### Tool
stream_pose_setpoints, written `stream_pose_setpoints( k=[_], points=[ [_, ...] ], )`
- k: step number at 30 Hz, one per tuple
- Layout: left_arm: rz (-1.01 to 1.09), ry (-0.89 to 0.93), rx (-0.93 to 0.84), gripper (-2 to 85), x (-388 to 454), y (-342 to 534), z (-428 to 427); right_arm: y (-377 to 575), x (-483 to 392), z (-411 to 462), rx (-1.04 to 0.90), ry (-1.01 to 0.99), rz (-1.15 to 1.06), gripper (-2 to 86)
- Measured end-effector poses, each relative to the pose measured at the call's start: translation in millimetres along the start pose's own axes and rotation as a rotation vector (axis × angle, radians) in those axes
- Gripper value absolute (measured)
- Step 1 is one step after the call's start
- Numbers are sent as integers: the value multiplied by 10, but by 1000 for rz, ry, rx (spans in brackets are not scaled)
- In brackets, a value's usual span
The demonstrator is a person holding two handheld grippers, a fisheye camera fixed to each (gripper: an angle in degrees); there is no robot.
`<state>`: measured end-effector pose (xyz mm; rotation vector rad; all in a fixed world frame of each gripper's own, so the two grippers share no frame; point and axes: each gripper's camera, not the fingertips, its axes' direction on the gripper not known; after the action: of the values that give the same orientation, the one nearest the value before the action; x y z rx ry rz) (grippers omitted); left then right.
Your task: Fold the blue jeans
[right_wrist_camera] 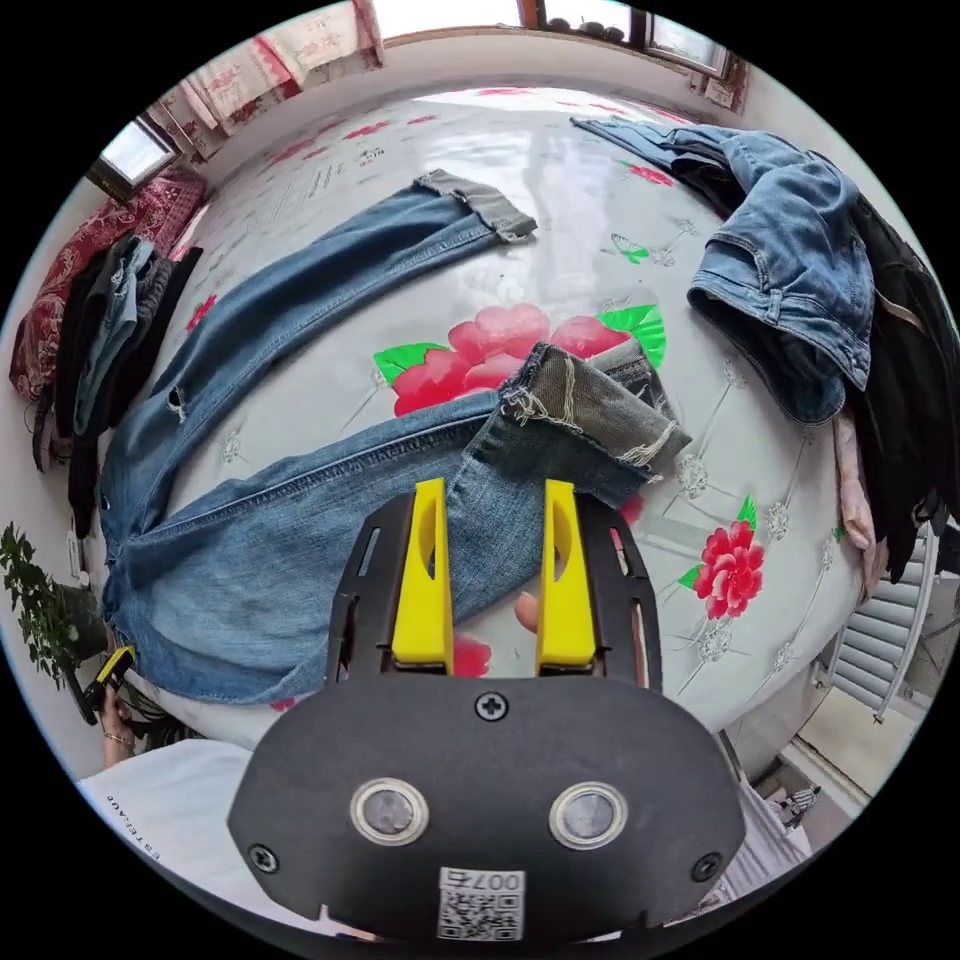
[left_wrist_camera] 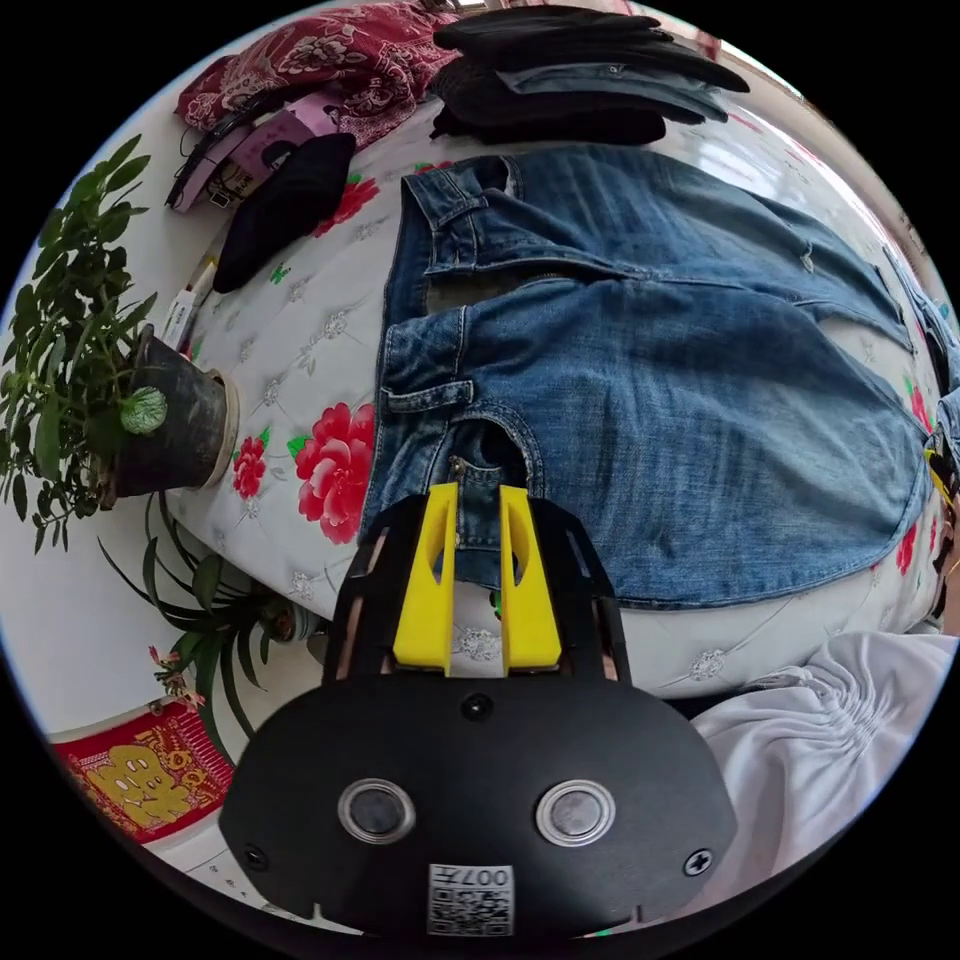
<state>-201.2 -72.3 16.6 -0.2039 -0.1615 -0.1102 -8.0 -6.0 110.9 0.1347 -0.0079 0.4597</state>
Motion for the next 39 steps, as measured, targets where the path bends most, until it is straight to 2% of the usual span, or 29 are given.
stream_pose_setpoints(
  k=[2, 3, 4, 6, 9, 10, 12, 14, 16, 18, 21, 25, 27, 29, 30, 32, 35, 37, 39],
  points=[
    [24, -6, 67, 52, 29, 71, -24, -48, 82, -51, -45, -26, -34, 49],
    [22, -1, 81, 40, 32, 98, -35, -44, 167, -221, -2, -79, -51, 31],
    [19, 5, 80, 34, 29, 111, -41, -10, 213, -358, 54, -114, -63, 26],
    [39, 33, 70, 3, 40, 196, -74, 267, 448, -1015, 312, -244, -98, 10],
    [144, -34, 66, -6, 180, 392, -131, 772, 826, -1434, 440, -300, -54, 5],
    [152, -41, 64, -6, 195, 428, -141, 857, 911, -1417, 427, -302, -25, 4],
    [158, -41, 37, -7, 185, 515, -176, 1135, 1300, -1112, 265, -237, 204, 5],
    [158, -27, 18, -7, 118, 543, -207, 1303, 1532, -924, 162, -201, 326, 10],
    [138, 6, 23, -8, 1, 561, -311, 1363, 1568, -931, 164, -197, 335, 18],
    [77, 60, 187, -9, -231, 620, -679, 1232, 1369, -1039, 190, -142, 222, 29],
    [-7, 97, 336, -10, -503, 521, -996, 902, 957, -1038, 184, -129, 12, 39],
    [14, 119, 329, -10, -577, 168, -934, 515, 524, -793, 84, -205, -151, 45],
    [58, 134, 246, -9, -512, -71, -674, 320, 357, -573, -32, -221, -238, 48],
    [85, 126, 126, -9, -451, -216, -365, 201, 346, -507, -60, -139, -266, 50],
    [87, 102, 39, -9, -426, -277, -148, 107, 411, -536, -36, -21, -247, 50],
    [93, 97, 101, -10, -461, -259, -193, -54, 664, -703, 64, 149, -97, 49],
    [45, 120, 93, -9, -613, -279, -299, -275, 1122, -1091, 198, 170, 167, 48],
    [12, 126, 149, -9, -755, -272, -461, -394, 1127, -1283, 290, 155, 145, 50],
    [-19, 155, 232, -9, -964, -353, -682, -717, 936, -1353, 286, 57, 16, 55]
  ],
)
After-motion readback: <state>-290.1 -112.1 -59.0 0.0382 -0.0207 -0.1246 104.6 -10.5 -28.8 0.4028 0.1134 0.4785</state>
